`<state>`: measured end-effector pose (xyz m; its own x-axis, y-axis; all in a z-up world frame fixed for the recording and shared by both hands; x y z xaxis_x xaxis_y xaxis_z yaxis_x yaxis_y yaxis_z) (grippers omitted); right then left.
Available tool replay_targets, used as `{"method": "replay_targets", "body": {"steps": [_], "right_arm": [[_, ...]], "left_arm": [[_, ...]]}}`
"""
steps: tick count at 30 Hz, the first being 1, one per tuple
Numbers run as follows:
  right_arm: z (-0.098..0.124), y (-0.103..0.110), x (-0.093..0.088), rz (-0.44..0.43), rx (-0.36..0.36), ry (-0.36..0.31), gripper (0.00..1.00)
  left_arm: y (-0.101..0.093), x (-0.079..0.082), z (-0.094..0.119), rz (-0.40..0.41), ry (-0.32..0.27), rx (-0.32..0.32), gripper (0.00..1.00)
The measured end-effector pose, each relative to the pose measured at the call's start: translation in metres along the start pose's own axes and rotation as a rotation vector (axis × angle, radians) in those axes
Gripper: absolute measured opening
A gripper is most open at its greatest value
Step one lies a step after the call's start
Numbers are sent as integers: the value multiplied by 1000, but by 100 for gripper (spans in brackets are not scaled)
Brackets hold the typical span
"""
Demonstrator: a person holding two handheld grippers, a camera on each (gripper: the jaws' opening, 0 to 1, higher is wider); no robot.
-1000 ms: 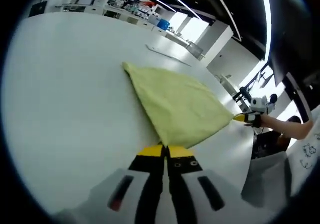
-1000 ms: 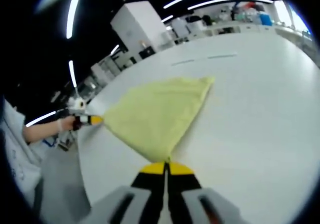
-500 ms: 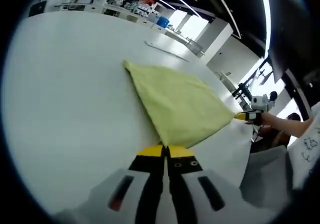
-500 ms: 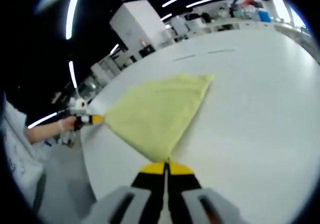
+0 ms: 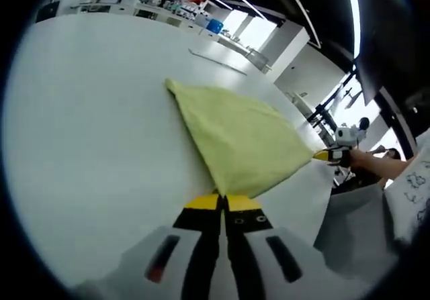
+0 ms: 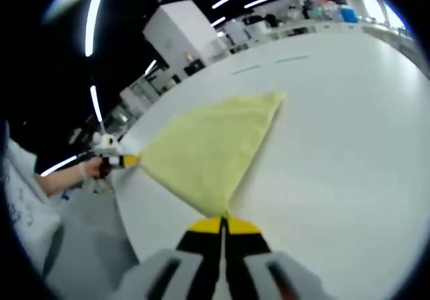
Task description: Fold the garment on the visible template until the final outline fits inside the template.
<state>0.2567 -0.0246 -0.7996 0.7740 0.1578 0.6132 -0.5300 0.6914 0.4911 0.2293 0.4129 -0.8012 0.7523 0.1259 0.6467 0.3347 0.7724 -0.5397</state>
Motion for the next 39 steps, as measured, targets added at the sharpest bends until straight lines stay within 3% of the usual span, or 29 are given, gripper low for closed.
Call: {"method": "replay_targets", "body": {"steps": [9, 15, 19, 22, 25, 31, 34, 39], "right_arm": [[7, 6, 5, 10, 4, -27, 0], [25, 7, 16, 16, -14, -108, 0], [36, 9, 21, 28, -25, -158, 1], [43, 18, 26, 56, -31, -199, 12], [48, 27, 30, 96, -48, -235, 30], [48, 42, 34, 154, -113, -282, 95], [47, 42, 32, 169, -145, -276, 100], [50, 39, 27, 150, -153, -261, 100]], "left_arm": [[-11, 5, 11, -41, -46, 14, 1], [-15, 14, 28, -76, -85, 27, 6], [-16, 19, 40, -127, -92, 40, 20], [-23, 19, 41, -160, -86, 41, 32], [-24, 19, 43, -199, -79, 48, 47], [-30, 19, 38, -243, -48, 81, 89], [-32, 19, 39, -228, -55, 66, 99], [-33, 21, 42, -210, -93, 53, 99]]}}
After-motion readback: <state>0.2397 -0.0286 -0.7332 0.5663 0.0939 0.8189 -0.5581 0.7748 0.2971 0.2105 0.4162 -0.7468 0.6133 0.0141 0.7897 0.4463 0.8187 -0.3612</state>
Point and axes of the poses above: the point that each gripper's makers call its tool centre point, and the gripper's own axes: z roughly backward along the fingers, y roughly to its left, x roughly out of its top, the point moved 6 cm from there along z, roughly backward along the fingers, and after that the axes turned 2 degrees about -x, right-handed, at the moved point
